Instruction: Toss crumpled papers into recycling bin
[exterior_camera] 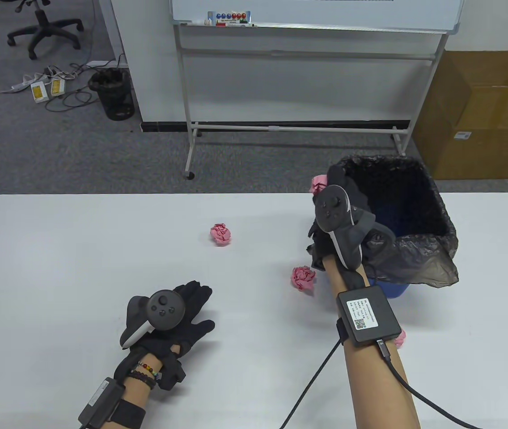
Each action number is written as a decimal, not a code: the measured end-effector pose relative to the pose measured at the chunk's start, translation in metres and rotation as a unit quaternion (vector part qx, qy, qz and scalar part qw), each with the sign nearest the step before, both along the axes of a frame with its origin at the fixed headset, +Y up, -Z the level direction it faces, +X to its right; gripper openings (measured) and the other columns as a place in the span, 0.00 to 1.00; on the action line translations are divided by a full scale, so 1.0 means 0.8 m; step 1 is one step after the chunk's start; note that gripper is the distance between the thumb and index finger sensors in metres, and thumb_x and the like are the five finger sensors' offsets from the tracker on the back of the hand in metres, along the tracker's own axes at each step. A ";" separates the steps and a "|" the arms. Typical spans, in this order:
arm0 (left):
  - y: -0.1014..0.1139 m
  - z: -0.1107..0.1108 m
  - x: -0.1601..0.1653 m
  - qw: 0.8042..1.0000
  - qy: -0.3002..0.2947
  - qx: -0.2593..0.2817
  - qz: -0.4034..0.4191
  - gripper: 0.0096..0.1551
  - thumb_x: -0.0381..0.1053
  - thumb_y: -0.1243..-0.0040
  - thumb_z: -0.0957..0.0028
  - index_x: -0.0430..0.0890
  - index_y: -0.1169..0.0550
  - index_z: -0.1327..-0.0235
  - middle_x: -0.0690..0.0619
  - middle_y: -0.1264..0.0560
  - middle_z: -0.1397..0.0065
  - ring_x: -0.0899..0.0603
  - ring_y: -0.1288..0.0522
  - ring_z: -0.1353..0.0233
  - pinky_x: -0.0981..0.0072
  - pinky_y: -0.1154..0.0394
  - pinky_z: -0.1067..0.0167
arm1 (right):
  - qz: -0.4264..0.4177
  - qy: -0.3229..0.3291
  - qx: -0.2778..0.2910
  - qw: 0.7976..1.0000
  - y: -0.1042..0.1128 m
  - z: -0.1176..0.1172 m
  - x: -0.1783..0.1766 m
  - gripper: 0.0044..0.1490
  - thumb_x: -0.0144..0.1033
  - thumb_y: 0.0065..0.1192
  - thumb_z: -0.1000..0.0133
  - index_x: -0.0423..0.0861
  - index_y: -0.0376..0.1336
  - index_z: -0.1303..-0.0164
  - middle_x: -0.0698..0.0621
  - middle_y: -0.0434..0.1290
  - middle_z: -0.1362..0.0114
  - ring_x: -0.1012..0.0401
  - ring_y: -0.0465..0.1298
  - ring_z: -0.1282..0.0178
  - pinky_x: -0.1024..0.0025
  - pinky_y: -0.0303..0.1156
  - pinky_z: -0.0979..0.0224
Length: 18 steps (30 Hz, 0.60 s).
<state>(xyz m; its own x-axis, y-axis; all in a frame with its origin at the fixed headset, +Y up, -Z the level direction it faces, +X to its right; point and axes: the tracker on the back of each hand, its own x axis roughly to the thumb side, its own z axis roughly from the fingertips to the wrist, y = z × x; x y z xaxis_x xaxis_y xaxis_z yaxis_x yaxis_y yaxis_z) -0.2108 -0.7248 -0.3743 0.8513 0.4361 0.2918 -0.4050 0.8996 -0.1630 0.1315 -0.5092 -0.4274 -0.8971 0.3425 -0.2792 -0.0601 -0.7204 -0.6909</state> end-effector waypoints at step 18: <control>0.001 0.001 0.001 1.000 0.000 0.005 -0.003 0.47 0.60 0.35 0.51 0.49 0.39 0.20 0.42 0.46 0.12 0.29 0.47 0.15 0.30 0.46 0.26 | 0.002 -0.078 -0.116 0.990 -0.007 -0.008 0.040 0.65 0.64 0.71 0.62 0.58 0.43 0.18 0.51 0.50 0.12 0.43 0.55 0.12 0.46 0.59 0.18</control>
<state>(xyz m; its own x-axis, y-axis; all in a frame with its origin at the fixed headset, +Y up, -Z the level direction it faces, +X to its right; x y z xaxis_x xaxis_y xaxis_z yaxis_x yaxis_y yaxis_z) -0.2099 -0.7236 -0.3738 0.8539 0.4281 0.2961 -0.3995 0.9037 -0.1543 0.1636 -0.5148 -0.4337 -0.8383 0.2501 -0.4845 0.0370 -0.8605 -0.5081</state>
